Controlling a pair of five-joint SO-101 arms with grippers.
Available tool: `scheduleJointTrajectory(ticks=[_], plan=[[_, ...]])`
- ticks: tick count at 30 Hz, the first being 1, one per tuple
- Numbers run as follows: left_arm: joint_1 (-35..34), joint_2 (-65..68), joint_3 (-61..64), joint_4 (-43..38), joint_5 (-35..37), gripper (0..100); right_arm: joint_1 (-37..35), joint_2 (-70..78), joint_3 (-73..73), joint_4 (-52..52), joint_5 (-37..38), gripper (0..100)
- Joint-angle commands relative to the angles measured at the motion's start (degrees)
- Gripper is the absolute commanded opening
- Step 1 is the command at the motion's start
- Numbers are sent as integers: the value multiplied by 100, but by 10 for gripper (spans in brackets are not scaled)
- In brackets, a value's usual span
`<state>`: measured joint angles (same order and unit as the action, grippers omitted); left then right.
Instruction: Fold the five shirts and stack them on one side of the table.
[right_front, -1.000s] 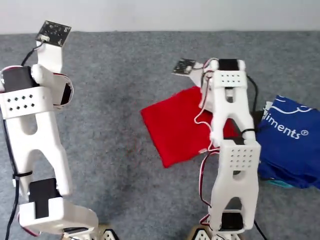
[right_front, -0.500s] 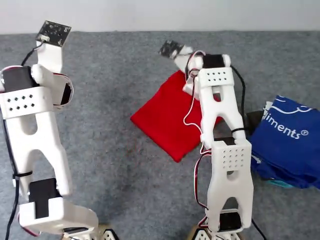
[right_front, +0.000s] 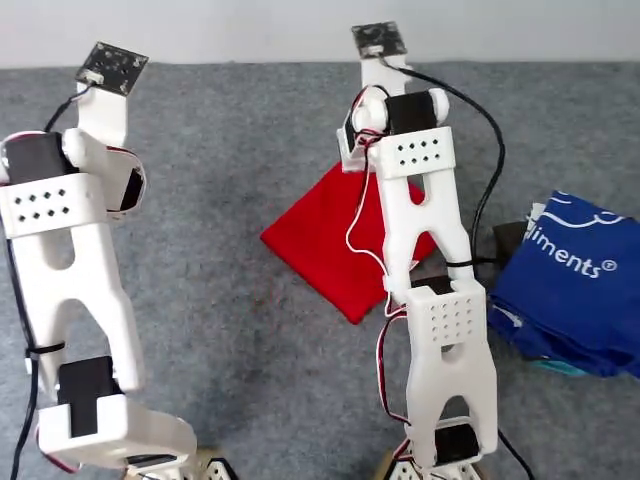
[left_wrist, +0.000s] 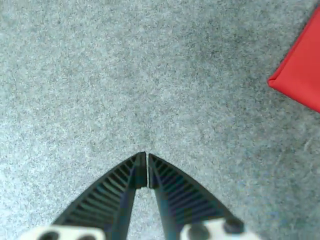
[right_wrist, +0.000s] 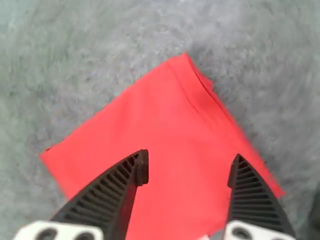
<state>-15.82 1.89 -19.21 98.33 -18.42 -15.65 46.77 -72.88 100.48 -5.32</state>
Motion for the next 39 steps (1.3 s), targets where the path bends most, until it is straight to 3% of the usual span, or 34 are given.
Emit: scheduleJointTrajectory(ticks=[1,9,17,27,31,39], plan=[[-26,-88,-48,0,-79,13,-154,-760,378,259,-281,259],[-26,-88,-48,0,-79,13,-198,-2598,3042,233,-1732,262],[-26,-88,-48,0,-79,13,-145,-3363,3974,198,-2919,263],[-35,-97,-57,35,-79,13,-127,-4215,5266,48,-3130,263],[-35,-97,-57,35,-79,13,-127,-4646,6207,-743,-3402,263],[-35,-97,-57,35,-79,13,-84,-3881,7727,-3582,-3771,263]])
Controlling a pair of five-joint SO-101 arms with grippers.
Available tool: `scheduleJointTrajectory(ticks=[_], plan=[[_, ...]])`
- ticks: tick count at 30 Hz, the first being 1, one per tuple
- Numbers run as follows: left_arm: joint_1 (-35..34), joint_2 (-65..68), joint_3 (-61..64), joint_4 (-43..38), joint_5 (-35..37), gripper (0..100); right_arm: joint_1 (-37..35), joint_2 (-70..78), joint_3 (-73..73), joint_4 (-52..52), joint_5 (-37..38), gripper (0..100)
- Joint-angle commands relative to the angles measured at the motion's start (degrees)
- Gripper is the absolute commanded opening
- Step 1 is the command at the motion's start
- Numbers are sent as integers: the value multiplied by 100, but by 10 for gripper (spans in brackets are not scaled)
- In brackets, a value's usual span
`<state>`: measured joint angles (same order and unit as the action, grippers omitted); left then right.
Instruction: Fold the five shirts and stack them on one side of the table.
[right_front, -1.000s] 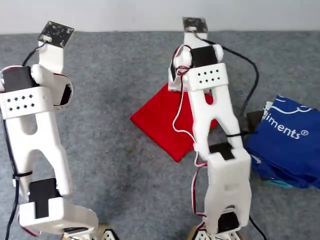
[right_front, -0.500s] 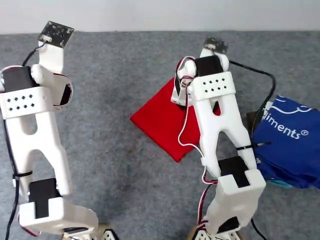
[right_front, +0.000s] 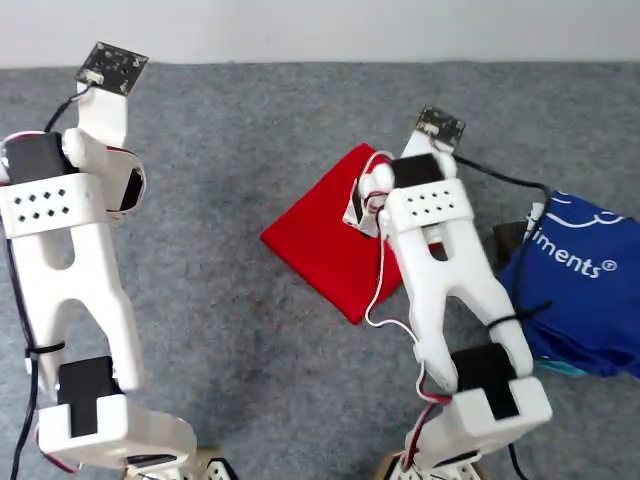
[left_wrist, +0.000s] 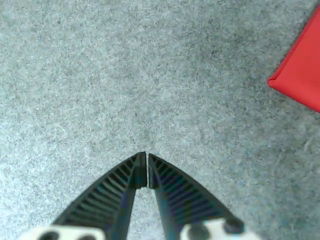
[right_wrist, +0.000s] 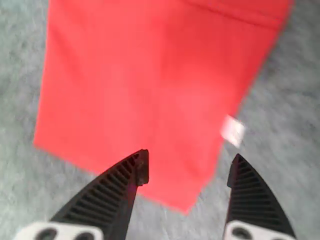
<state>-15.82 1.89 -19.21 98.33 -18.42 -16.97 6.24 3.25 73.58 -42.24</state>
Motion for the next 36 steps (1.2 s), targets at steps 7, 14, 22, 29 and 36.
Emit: scheduleJointTrajectory(ticks=[7,14,22,29,36], plan=[[-35,-97,-57,35,-79,13,286,945,-97,-945,-554,370],[-35,-97,-57,35,-79,13,233,945,-440,-840,-615,415],[-35,-97,-57,35,-79,13,268,1218,-536,-892,-721,409],[-35,-97,-57,35,-79,13,277,1965,-545,-1499,-809,409],[-35,-97,-57,35,-79,13,268,2554,-633,-1710,-484,299]])
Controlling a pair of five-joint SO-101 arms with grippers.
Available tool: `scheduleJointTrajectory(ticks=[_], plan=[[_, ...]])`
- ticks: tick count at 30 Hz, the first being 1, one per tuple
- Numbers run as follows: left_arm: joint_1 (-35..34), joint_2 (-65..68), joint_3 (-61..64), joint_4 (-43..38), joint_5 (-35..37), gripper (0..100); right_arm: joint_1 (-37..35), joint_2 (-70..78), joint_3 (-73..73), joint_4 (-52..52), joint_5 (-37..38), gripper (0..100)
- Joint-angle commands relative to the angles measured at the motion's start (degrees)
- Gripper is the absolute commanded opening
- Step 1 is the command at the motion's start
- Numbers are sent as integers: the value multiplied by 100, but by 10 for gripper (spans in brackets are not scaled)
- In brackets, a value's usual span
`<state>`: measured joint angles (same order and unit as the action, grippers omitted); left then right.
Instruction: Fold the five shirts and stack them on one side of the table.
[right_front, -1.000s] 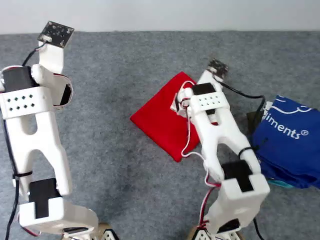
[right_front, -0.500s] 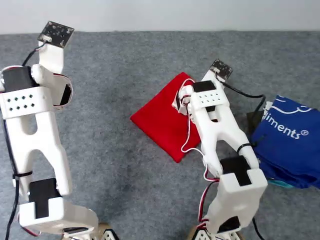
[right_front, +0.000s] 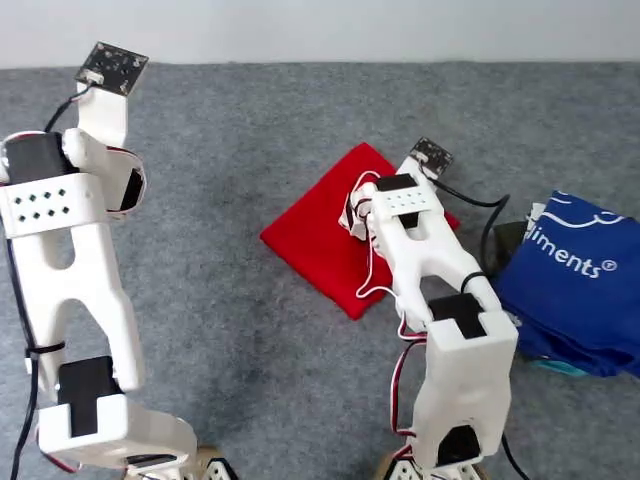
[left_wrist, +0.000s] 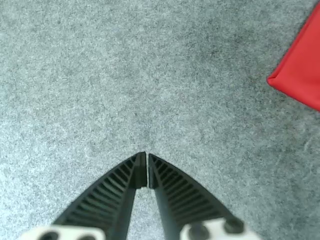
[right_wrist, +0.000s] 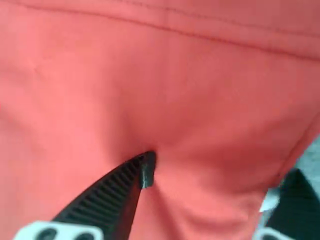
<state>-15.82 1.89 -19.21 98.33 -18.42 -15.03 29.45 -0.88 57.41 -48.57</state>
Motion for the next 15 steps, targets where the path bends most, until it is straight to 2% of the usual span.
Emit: scheduleJointTrajectory(ticks=[1,6,8,15], plan=[[-35,-97,-57,35,-79,13,84,259,-290,-57,167,252],[-35,-97,-57,35,-79,13,92,295,-879,444,853,0],[-35,-97,-57,35,-79,13,84,286,-1160,752,1073,31],[-35,-97,-92,44,-79,13,92,198,-2286,2193,1697,9]])
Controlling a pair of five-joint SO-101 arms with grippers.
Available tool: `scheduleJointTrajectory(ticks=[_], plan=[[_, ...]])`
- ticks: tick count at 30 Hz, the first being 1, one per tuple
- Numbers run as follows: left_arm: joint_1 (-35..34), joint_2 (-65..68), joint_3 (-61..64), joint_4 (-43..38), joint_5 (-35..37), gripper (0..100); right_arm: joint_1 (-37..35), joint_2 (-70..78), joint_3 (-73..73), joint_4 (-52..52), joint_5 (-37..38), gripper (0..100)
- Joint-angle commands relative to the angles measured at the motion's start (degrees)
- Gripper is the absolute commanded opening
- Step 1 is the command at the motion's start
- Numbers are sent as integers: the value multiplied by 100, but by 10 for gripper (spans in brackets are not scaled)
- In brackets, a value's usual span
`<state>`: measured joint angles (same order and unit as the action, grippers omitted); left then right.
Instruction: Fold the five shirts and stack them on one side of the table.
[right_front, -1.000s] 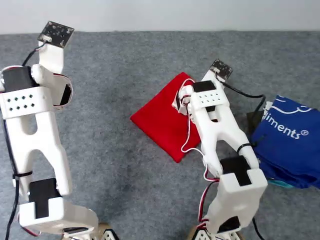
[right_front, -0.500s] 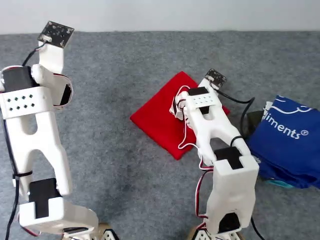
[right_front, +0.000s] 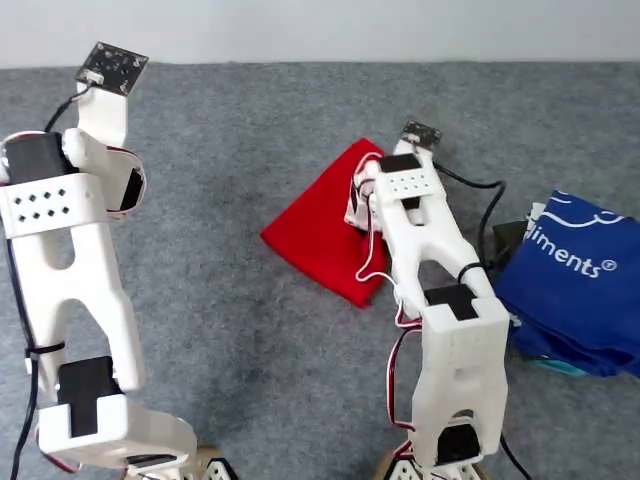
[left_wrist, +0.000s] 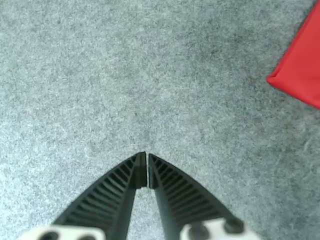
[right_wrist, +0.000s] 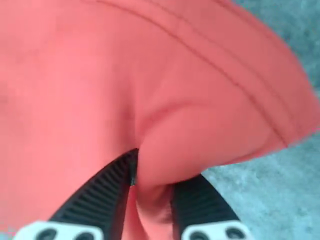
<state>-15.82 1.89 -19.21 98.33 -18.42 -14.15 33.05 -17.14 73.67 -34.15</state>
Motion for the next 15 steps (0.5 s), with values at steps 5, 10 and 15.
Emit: scheduleJointTrajectory(ticks=[5,10,15], plan=[[-35,-97,-233,44,-79,13,207,-769,-1020,1376,923,9],[-114,-97,-242,44,-79,13,673,-1719,-1020,1947,1688,9],[-132,-97,-233,44,-79,13,1077,-2730,-1020,2404,2804,8]])
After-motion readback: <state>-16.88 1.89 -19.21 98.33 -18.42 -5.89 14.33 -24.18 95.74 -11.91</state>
